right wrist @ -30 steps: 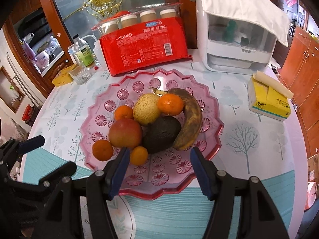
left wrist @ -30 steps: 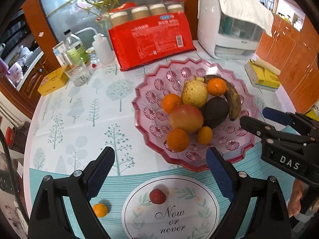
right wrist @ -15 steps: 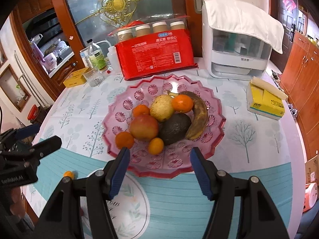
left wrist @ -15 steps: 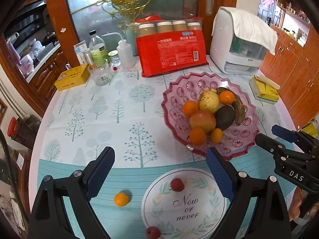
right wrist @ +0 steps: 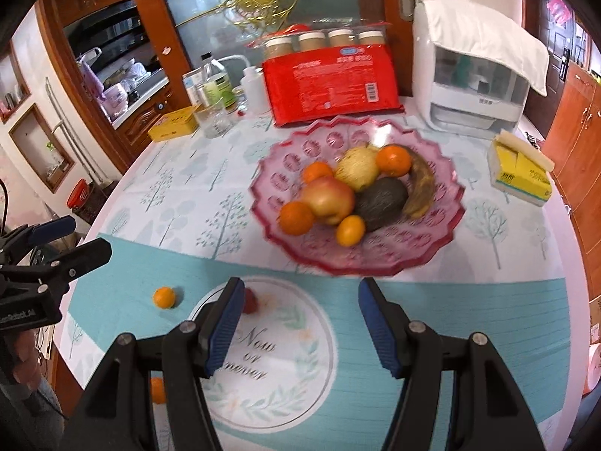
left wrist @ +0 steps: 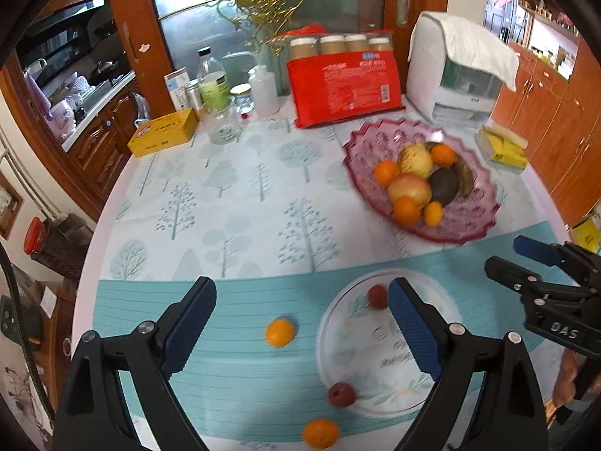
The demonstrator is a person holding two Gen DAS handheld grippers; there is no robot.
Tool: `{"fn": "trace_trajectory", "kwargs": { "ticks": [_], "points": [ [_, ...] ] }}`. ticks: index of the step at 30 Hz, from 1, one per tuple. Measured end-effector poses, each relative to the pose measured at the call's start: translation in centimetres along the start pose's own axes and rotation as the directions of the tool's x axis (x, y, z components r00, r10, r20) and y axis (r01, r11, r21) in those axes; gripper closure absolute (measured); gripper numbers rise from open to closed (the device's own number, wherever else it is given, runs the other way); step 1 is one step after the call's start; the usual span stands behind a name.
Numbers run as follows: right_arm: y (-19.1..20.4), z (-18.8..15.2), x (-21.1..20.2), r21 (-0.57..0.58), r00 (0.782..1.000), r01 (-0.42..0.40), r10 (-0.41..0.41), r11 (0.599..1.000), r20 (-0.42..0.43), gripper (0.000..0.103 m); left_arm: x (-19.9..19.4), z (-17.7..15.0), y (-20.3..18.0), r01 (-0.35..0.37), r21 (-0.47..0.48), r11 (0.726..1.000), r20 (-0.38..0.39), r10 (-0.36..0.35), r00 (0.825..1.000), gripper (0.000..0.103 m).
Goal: Organize fruits
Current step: 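Withdraw both grippers back toward the fruit plate, then close the left gripper on an orange while the right grasps another orange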
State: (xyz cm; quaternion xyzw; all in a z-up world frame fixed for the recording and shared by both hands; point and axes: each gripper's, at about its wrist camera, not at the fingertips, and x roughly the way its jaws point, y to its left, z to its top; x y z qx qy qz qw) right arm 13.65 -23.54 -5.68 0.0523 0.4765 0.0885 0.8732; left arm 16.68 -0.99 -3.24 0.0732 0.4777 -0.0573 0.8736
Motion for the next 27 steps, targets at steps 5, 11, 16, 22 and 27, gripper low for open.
{"fn": "trace_trajectory", "kwargs": {
  "ticks": [5, 11, 16, 22, 27],
  "points": [
    [2.7, -2.1, 0.5, -0.002, 0.999, -0.016, 0.016, 1.000, -0.032, 0.040, 1.1, -2.8, 2.4, 0.002, 0.002, 1.000, -0.062, -0.001, 0.998, 0.011],
    [6.8, -5.2, 1.7, -0.033, 0.994, -0.070, 0.066, 0.997, -0.087, 0.040, 2.5, -5.9, 4.6, -0.016, 0.053, 0.998, -0.111, 0.021, 0.994, 0.011],
    [10.8, -8.3, 2.4, -0.107, 0.984, -0.133, 0.118, 0.985, -0.131, 0.040, 3.3, -7.1, 6.5, -0.007, 0.059, 0.998, -0.130, 0.015, 0.991, 0.011],
    [14.3, -10.7, 3.5, -0.175, 0.978, -0.141, 0.111, 0.974, -0.174, 0.040, 4.4, -8.5, 7.8, 0.004, 0.098, 0.995, -0.153, 0.011, 0.988, 0.011],
    [15.5, -12.0, 5.1, -0.177, 0.968, -0.153, 0.111, 0.972, -0.226, 0.040, 5.6, -9.3, 8.6, 0.008, 0.113, 0.994, -0.176, 0.012, 0.984, 0.011]
  ]
}}
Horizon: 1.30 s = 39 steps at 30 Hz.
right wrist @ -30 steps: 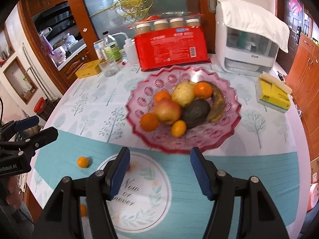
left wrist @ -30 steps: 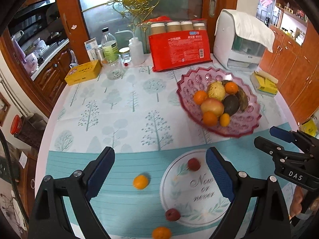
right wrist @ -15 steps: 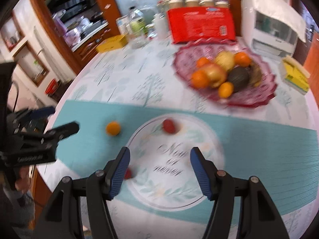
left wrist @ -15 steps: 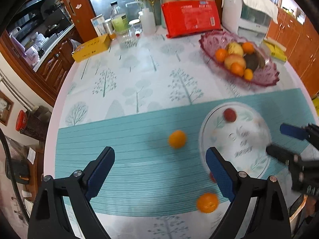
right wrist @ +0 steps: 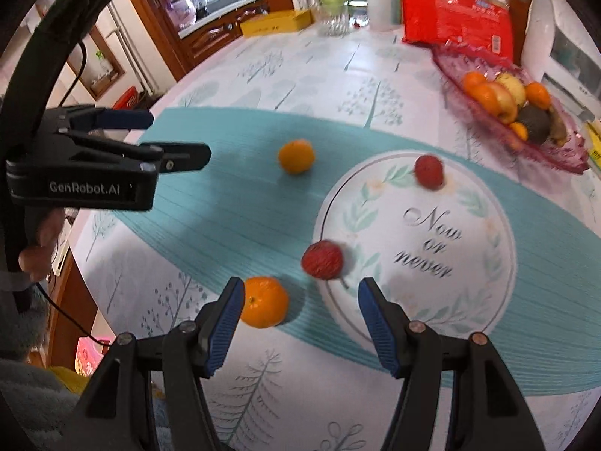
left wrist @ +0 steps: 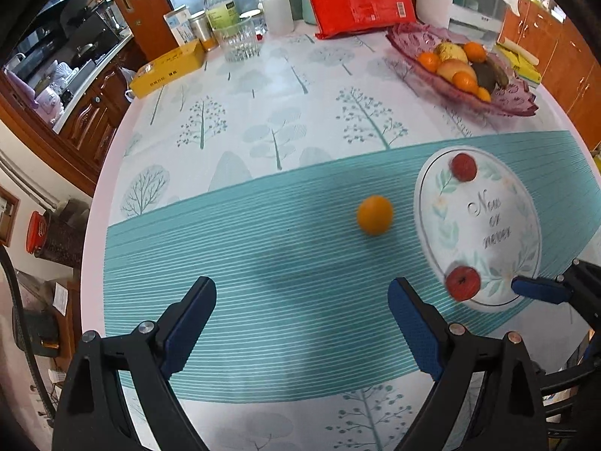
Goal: Organize fruits
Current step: 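Close the left gripper on an orange while the right grasps another orange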
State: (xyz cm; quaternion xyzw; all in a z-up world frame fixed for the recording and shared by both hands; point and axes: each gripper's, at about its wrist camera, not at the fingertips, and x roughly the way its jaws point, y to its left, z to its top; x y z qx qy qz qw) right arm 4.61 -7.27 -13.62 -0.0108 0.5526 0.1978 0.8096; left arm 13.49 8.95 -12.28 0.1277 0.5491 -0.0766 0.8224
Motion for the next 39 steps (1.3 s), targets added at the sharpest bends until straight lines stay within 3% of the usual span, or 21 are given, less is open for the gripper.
{"fn": "trace_trajectory", "kwargs": {
  "ticks": [8, 13, 26, 37, 39],
  "points": [
    [1.4, -0.8, 3.2, -0.007, 0.996, -0.046, 0.046, 0.999, -0.079, 0.040, 1.5, 0.2, 1.1, 0.012, -0.003, 1.000, -0.012, -0.012, 1.000, 0.011],
    [1.8, -0.7, 4.3, 0.001, 0.990, -0.091, 0.090, 0.996, -0.110, 0.062, 2.4, 1.1, 1.0, 0.031, -0.001, 1.000, -0.006, -0.031, 1.000, 0.011],
    [0.6, -0.5, 2.1, 0.027, 0.997, -0.058, 0.059, 0.998, -0.048, 0.062, 6.6, 4.7, -2.2, 0.134, -0.007, 0.991, -0.017, -0.134, 0.991, 0.011],
    [-2.6, -0.7, -0.1, 0.114, 1.000, -0.028, 0.027, 0.993, 0.014, 0.062, 9.7, 5.2, -4.1, 0.208, -0.016, 0.978, -0.102, -0.208, 0.973, 0.068],
    [-2.9, -0.4, -0.1, 0.121, 1.000, -0.025, 0.023, 0.992, 0.017, 0.063, 10.0, 5.3, -4.4, 0.208, -0.014, 0.978, -0.111, -0.208, 0.972, 0.071]
  ]
}}
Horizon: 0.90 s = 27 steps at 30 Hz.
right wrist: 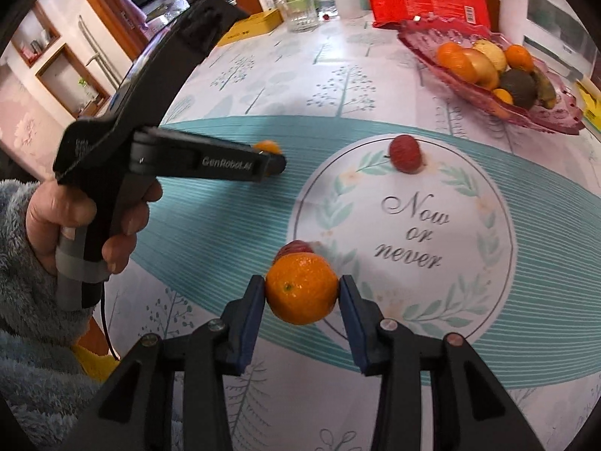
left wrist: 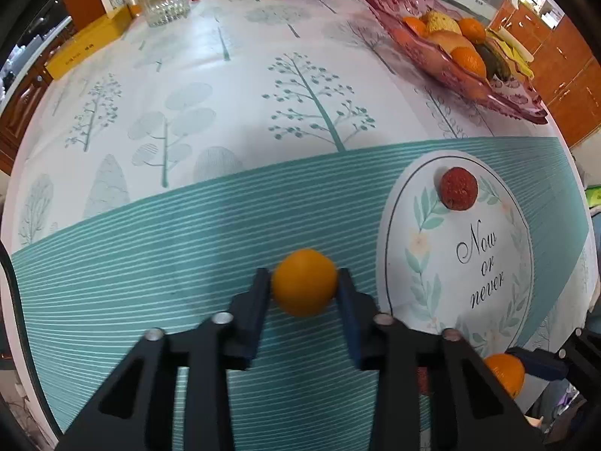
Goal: Organize fruits
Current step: 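Close the left gripper on an orange while the right grasps another orange, then lift both oranges and carry them over the pink bowl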
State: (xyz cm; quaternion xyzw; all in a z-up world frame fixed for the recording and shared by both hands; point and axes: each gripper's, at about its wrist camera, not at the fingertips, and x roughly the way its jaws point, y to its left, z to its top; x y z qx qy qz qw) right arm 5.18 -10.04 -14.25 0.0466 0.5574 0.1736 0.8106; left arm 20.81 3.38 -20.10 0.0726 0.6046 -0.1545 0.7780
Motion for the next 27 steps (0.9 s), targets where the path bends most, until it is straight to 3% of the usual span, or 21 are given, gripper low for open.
{"fn": "trace_trajectory", "kwargs": {
  "ticks": [13, 27],
  "points": [
    [-2.0, 1.6, -1.0, -0.016, 0.999, -0.020, 0.021, 1.000, 0.029, 0.063, -2.6, 0.7, -2.1, -0.024, -0.007, 1.000, 0.036, 0.025, 0.999, 0.072],
    [-4.7, 4.3, -5.2, -0.078, 0.993, -0.038, 0.046, 0.996, 0.109, 0.063, -9.8, 1.8, -5.7, -0.051, -0.048, 0.998, 0.167, 0.058, 0.984, 0.072]
  ]
}}
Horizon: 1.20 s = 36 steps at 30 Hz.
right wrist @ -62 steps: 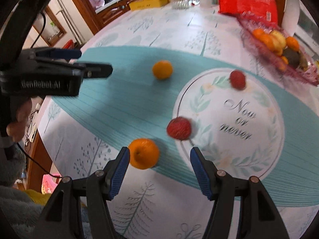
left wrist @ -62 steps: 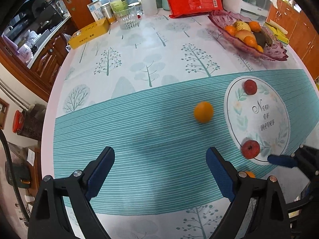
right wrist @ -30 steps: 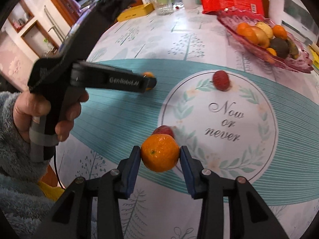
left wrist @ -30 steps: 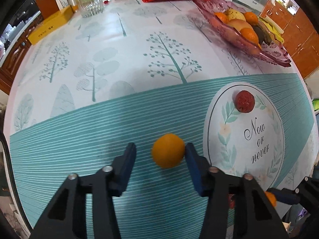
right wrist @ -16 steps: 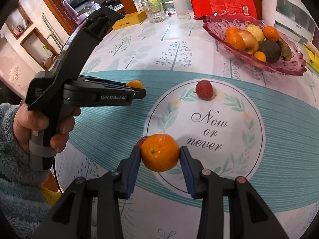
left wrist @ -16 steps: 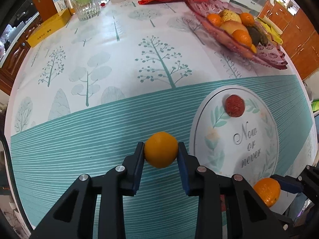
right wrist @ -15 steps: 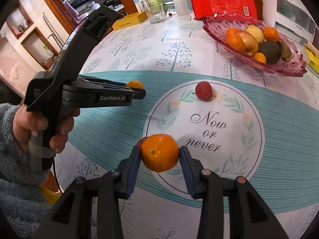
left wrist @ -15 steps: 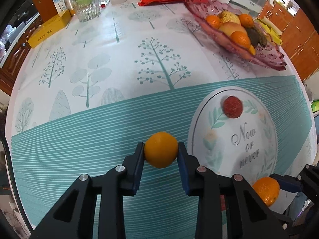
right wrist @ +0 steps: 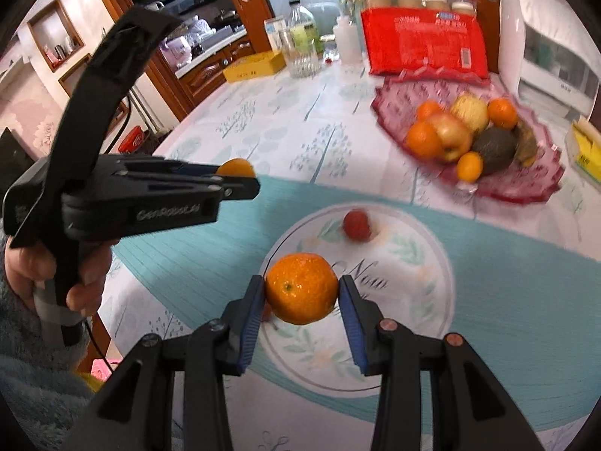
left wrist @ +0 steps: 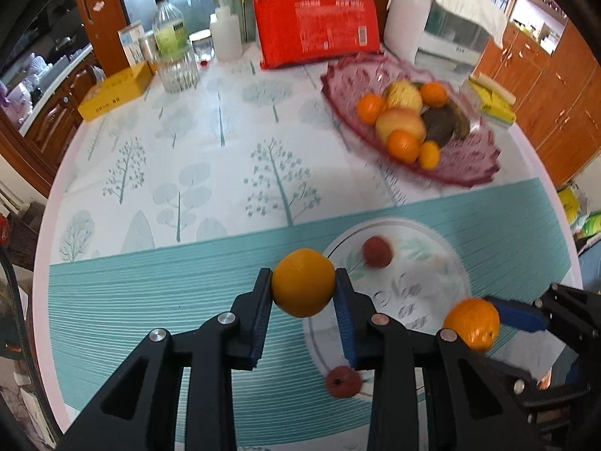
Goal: Organize fruits
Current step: 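Lift both oranges and carry them over the pink bowl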
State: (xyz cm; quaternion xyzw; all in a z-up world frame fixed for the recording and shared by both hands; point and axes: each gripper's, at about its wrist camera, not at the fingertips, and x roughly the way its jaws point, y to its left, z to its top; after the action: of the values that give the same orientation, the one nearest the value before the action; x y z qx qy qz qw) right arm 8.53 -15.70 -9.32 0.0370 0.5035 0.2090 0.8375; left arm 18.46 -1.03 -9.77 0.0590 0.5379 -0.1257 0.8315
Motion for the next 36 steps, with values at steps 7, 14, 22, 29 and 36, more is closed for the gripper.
{"fn": "trace_trajectory", "kwargs": {
  "ticks": [7, 14, 22, 29, 36],
  "points": [
    [-3.5, 2.9, -4.0, 0.007, 0.996, 0.028, -0.028, 1.000, 0.088, 0.063, -3.0, 2.2, -2.4, -0.034, -0.014, 0.999, 0.068, 0.035, 0.997, 0.072],
    [-8.2, 6.7, -8.2, 0.018, 0.976, 0.112, -0.113, 0.994, 0.185, 0.063, -4.4, 5.5, -4.9, -0.067, -0.009, 0.998, 0.116, 0.068, 0.991, 0.072],
    [-13.4, 10.9, -10.0, 0.057, 0.952, 0.196, -0.204, 0.979, 0.227, 0.063, -4.3, 10.8, -7.9, -0.109, 0.022, 0.994, 0.176, 0.103, 0.979, 0.072],
    [-17.3, 13.2, -7.9, 0.129, 0.948, 0.218, -0.242, 0.967, 0.209, 0.063, -1.0, 15.3, -9.1, -0.126, 0.010, 0.992, 0.168, 0.122, 0.978, 0.072],
    [-19.4, 13.1, -3.6, 0.178, 0.960, 0.215, -0.241, 0.960, 0.141, 0.063, 5.0, 16.6, -10.7, -0.141, 0.045, 0.989, 0.093, 0.137, 0.986, 0.072]
  ]
}}
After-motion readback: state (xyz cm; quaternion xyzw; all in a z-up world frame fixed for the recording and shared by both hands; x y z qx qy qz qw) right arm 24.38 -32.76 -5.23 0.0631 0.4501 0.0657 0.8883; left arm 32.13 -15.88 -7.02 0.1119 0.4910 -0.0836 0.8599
